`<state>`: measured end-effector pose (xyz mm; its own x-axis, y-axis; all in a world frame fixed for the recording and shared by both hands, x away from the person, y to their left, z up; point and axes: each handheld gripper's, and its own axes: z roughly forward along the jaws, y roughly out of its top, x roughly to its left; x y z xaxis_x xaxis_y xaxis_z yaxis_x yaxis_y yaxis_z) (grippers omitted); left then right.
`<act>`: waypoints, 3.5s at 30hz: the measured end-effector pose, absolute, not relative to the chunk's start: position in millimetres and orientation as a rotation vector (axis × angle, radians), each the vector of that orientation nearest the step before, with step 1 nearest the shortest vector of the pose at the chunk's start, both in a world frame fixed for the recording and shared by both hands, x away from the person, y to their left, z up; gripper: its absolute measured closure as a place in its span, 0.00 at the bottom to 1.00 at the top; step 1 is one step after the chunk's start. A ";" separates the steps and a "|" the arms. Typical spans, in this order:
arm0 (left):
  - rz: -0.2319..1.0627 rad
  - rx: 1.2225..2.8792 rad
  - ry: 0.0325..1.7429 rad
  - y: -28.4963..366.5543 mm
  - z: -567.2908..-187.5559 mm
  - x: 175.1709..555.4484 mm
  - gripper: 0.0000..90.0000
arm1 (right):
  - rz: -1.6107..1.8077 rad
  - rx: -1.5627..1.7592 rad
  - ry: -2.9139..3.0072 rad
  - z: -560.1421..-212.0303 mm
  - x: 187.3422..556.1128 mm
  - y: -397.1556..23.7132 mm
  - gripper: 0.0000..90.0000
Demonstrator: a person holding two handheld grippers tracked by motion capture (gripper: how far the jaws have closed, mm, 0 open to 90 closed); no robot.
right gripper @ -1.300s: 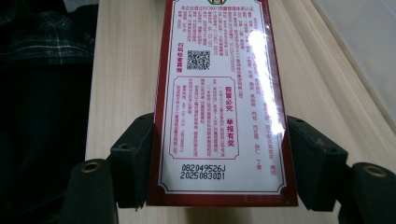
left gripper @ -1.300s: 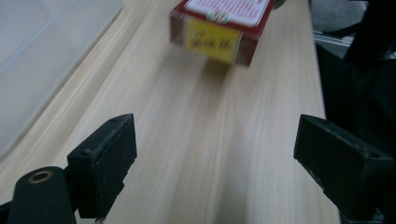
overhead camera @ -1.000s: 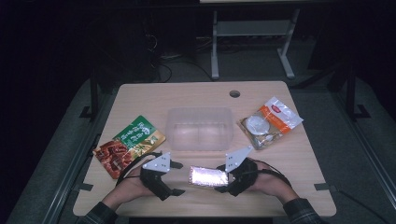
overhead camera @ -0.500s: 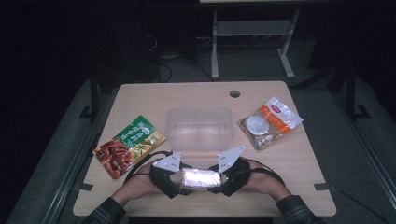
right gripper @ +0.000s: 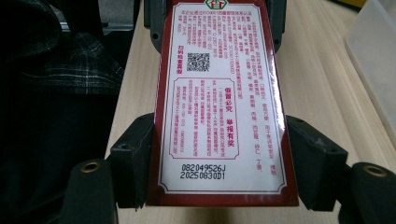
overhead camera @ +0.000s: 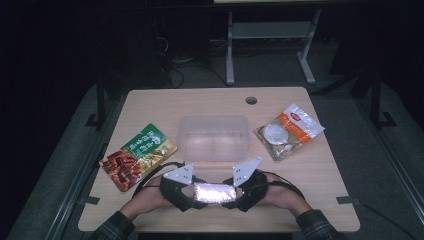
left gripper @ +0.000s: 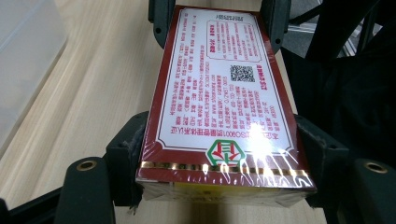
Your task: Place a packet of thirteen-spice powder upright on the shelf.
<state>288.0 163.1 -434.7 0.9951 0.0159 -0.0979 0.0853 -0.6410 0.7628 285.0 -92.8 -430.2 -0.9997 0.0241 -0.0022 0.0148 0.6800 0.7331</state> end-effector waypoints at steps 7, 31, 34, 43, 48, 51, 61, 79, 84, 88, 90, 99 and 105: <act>-0.086 2.269 0.071 161.6 -431.4 286.9 0.35 | 1.283 0.085 2.893 -431.9 287.9 -95.9 0.32; -0.081 2.284 0.142 179.4 -416.5 301.5 0.35 | 1.158 0.659 2.744 -442.9 267.7 -159.2 0.25; -0.082 2.287 0.141 179.7 -414.6 304.0 0.35 | 1.132 0.712 2.728 -447.2 264.2 -166.2 0.23; -0.070 2.275 0.176 181.2 -402.7 319.8 0.35 | 1.108 0.839 2.621 -450.4 260.4 -183.8 0.18; -0.032 2.277 0.181 183.7 -393.8 331.8 0.35 | 1.110 0.876 2.593 -452.8 255.0 -189.6 0.17; -0.030 2.263 0.193 184.9 -388.7 338.7 0.35 | 1.109 0.885 2.585 -455.3 254.5 -190.9 0.17; -0.007 2.264 0.140 172.6 -363.9 369.0 0.35 | 1.075 0.851 2.606 -460.9 257.6 -186.4 0.17; 0.009 2.290 0.144 142.0 -351.8 425.4 0.35 | 1.122 0.837 2.576 -457.4 257.3 -185.8 0.17; 0.000 2.309 0.163 134.9 -360.3 439.3 0.35 | 1.148 0.842 2.567 -456.1 257.1 -186.8 0.17; -0.003 2.321 0.167 129.3 -364.9 449.3 0.35 | 1.148 0.847 2.560 -455.7 257.9 -188.3 0.17; 0.010 2.334 0.156 126.2 -367.5 453.7 0.35 | 1.148 0.843 2.559 -455.8 257.8 -188.6 0.17; 0.010 2.360 0.166 113.5 -371.4 464.0 0.35 | 1.145 0.839 2.564 -455.5 257.2 -188.3 0.17; 0.001 2.386 0.184 108.2 -378.1 467.5 0.35 | 1.147 0.832 2.554 -454.0 256.6 -188.3 0.18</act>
